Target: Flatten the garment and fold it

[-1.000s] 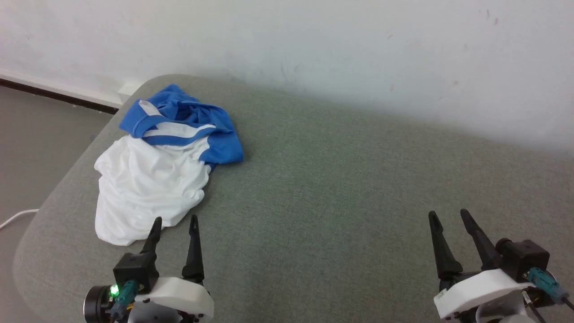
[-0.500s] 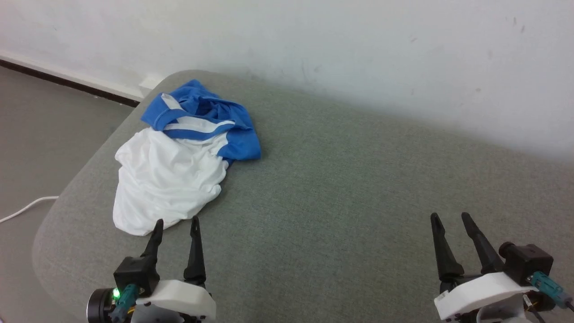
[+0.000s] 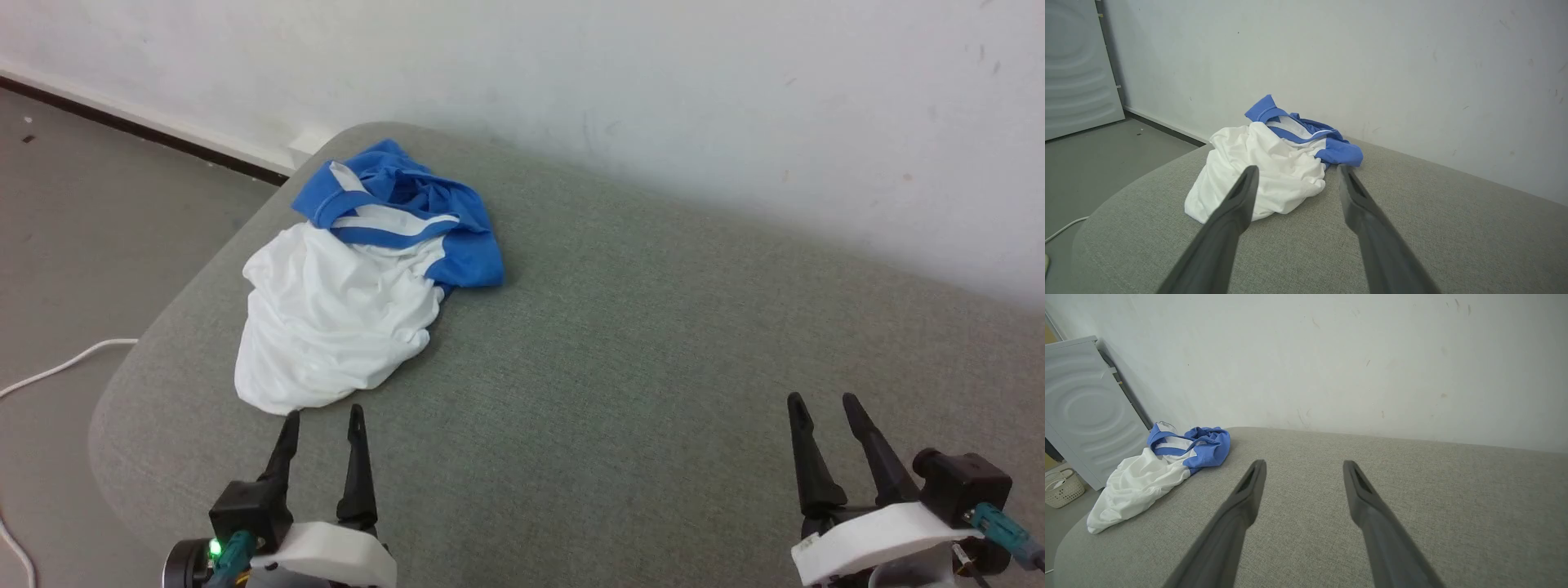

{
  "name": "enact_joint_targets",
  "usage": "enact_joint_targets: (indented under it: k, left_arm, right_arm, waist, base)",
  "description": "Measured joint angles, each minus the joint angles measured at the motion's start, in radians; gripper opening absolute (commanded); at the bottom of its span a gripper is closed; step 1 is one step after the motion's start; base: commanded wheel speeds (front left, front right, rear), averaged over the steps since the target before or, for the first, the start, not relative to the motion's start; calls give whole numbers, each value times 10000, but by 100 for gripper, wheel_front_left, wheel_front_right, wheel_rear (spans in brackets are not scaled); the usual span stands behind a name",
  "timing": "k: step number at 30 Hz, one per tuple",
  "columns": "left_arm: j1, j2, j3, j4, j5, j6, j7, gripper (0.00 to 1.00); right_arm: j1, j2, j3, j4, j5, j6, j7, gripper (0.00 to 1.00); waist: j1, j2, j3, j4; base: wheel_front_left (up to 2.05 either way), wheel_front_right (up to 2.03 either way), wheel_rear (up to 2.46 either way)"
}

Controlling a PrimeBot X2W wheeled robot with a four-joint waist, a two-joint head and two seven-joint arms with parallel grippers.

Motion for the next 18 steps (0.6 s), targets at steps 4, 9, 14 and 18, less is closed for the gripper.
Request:
enact_joint_targets:
  k: [4, 9, 14, 18]
  left_arm:
    - [56, -2, -25, 56, -79, 58, -88, 100]
    - [56, -2, -44, 136, -98, 59, -174, 100]
    - [75, -2, -27, 161, -157, 75, -251, 100]
    - [78, -4, -38, 159, -155, 75, -251, 100]
  right_arm:
    - [0, 0, -2, 48, 86, 0, -86, 100]
    - [0, 2, -4, 111, 192, 0, -180, 100]
    - [7, 4, -2, 219, 253, 0, -253, 100]
    - [12, 4, -29, 221, 249, 0, -253, 100]
  waist:
    - [0, 0, 9, 115]
    - [0, 0, 6, 263]
    - [0, 0, -35, 332]
    - [0, 0, -1, 317]
  base:
    - [0, 0, 0]
    - [0, 0, 0]
    - [0, 0, 0]
    - [0, 0, 0]
